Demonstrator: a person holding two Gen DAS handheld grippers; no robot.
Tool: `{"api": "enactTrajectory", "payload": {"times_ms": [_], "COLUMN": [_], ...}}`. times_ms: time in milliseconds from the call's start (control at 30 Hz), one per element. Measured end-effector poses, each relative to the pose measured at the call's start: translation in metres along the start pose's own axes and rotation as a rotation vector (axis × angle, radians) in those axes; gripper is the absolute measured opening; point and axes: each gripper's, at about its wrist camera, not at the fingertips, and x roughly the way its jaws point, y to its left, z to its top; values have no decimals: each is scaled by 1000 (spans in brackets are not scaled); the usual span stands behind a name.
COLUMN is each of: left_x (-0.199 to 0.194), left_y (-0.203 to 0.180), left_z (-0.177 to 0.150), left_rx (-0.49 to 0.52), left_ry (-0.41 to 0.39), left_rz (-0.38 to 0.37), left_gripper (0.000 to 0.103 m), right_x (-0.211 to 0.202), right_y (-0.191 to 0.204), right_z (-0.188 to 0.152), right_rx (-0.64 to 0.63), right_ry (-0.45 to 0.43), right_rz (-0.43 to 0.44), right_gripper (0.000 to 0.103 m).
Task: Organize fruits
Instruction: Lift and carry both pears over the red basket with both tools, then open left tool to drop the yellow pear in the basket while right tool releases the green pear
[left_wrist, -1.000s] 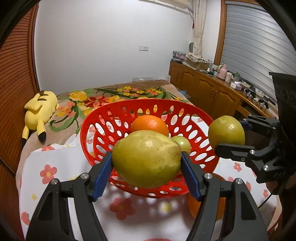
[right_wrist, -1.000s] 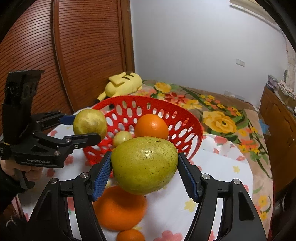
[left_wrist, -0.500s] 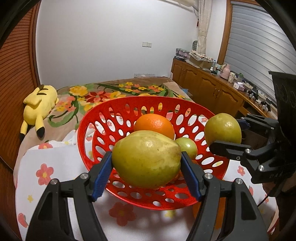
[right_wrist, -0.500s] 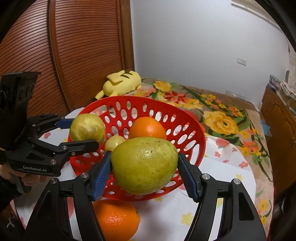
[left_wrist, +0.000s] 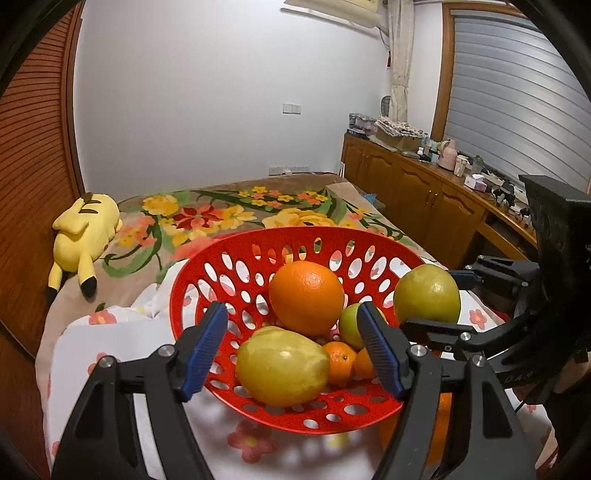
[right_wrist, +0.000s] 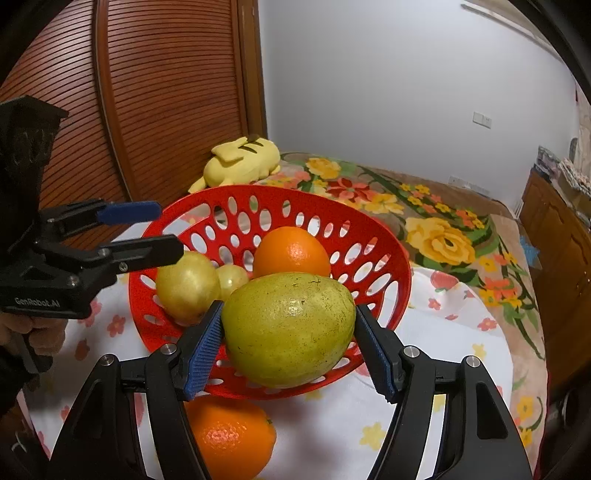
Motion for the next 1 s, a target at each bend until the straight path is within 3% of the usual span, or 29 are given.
{"api": "enactTrajectory", "payload": {"times_ms": [1000], "left_x": [-26], "left_y": [13], "left_z": [-23], "left_rx": [-40], "left_ry": [-16], "left_rz": [37], "left_gripper": [73], "right_x": [22], "right_y": [18], "right_z": [-4], "right_rx": [-21], "right_ry": [76], "right_rz": [19], "right_gripper": [72]}}
